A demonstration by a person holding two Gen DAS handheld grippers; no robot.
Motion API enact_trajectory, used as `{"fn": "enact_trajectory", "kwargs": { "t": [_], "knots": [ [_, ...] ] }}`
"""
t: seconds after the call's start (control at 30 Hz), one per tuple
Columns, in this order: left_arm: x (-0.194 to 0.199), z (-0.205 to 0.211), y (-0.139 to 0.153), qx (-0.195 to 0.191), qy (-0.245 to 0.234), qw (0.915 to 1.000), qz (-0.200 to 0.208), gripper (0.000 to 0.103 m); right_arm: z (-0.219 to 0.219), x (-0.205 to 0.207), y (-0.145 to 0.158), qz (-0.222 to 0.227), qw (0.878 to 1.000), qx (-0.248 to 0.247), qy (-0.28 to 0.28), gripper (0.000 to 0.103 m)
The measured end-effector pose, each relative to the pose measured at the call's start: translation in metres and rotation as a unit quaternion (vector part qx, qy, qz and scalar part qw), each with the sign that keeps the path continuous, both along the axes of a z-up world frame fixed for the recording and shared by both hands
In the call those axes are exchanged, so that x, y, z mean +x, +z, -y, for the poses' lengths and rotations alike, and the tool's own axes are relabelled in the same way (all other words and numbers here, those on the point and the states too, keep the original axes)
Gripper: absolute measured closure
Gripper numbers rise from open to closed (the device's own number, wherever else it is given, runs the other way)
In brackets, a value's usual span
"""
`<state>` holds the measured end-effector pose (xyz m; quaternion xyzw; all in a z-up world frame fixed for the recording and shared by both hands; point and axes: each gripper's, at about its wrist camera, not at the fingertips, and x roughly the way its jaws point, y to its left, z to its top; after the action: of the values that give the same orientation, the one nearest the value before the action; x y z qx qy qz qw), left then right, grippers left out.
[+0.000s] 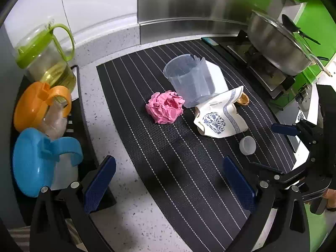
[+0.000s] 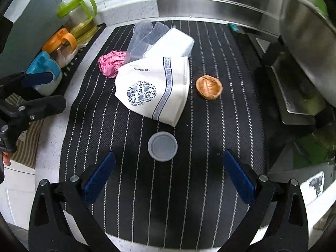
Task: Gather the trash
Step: 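Grasp the small clear lid with the right gripper, then reach the left gripper to the pink crumpled paper and grasp it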
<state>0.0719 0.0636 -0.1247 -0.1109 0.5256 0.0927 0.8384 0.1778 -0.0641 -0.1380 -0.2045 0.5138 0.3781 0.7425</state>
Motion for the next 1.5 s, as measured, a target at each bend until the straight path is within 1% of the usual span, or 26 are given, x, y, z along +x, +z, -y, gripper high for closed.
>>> {"fn": "enact_trajectory", "kwargs": {
  "t": [0.07,0.1,0.17,0.23,0.27,0.3,0.33,0.37,0.57,0.8,1.0,1.07,1.17,1.27,1.33,1.37,1.4,1.5],
  "knots": [
    [0.003,-0.001,-0.002,-0.002,0.001,1.0,-0.002,0.005,-0.003,0.003,-0.005,-0.006,1.0,-0.003,0.003,0.017],
    [0.004,-0.002,-0.004,-0.003,0.001,1.0,-0.003,0.005,-0.004,0.005,-0.007,-0.009,1.0,-0.008,0.004,0.028],
    [0.006,-0.002,-0.005,-0.005,0.001,1.0,-0.004,0.005,-0.006,0.008,-0.013,-0.018,1.0,-0.013,0.005,0.032],
    [0.008,-0.003,-0.007,-0.007,0.001,1.0,-0.005,0.005,-0.006,0.008,-0.013,-0.013,1.0,-0.013,0.007,0.04],
    [0.009,-0.004,-0.008,-0.008,0.001,0.9999,-0.006,0.005,-0.005,0.009,-0.013,-0.011,1.0,-0.015,0.007,0.041],
    [0.01,-0.004,-0.009,-0.009,0.001,0.9999,-0.006,0.005,-0.005,0.009,-0.013,-0.009,1.0,-0.015,0.007,0.051],
    [0.011,-0.004,-0.009,-0.01,0.001,0.9999,-0.007,0.005,-0.005,0.01,-0.012,-0.006,1.0,-0.016,0.005,0.065],
    [0.012,-0.004,-0.01,-0.011,0.002,0.9999,-0.007,0.005,-0.005,0.011,-0.012,-0.006,1.0,-0.016,0.006,0.071],
    [0.018,-0.005,-0.009,-0.013,0.002,0.9999,-0.005,0.005,-0.001,0.013,-0.003,-0.011,1.0,-0.006,0.004,0.071],
    [0.033,-0.014,-0.01,-0.014,0.017,0.9998,0.0,0.005,0.009,0.011,0.013,-0.019,1.0,0.015,-0.004,0.071],
    [0.051,-0.028,-0.015,-0.013,0.036,0.9993,0.002,0.005,0.016,0.013,0.019,-0.02,0.999,0.023,-0.012,0.071],
    [0.057,-0.03,-0.016,-0.013,0.036,0.9992,0.004,0.005,0.018,0.014,0.021,-0.018,0.999,0.025,-0.014,0.071],
    [0.065,-0.033,-0.02,-0.026,0.038,0.9989,0.002,0.005,0.021,0.016,0.023,-0.016,0.999,0.026,-0.017,0.071],
    [0.072,-0.032,-0.024,-0.02,0.032,0.9993,0.0,0.006,0.024,0.019,0.024,-0.015,0.999,0.028,-0.022,0.071],
    [0.075,-0.034,-0.029,-0.023,0.032,0.9992,-0.007,0.013,0.026,0.019,0.024,-0.015,0.999,0.028,-0.023,0.071],
    [0.077,-0.035,-0.032,-0.023,0.033,0.9991,-0.013,0.02,0.026,0.02,0.024,-0.015,0.999,0.028,-0.024,0.071],
    [0.077,-0.037,-0.034,-0.025,0.035,0.9989,-0.016,0.025,0.026,0.021,0.024,-0.016,0.999,0.028,-0.025,0.071],
    [0.077,-0.04,-0.038,-0.029,0.037,0.9987,-0.022,0.03,0.027,0.022,0.023,-0.017,0.999,0.028,-0.027,0.071]
  ]
}}
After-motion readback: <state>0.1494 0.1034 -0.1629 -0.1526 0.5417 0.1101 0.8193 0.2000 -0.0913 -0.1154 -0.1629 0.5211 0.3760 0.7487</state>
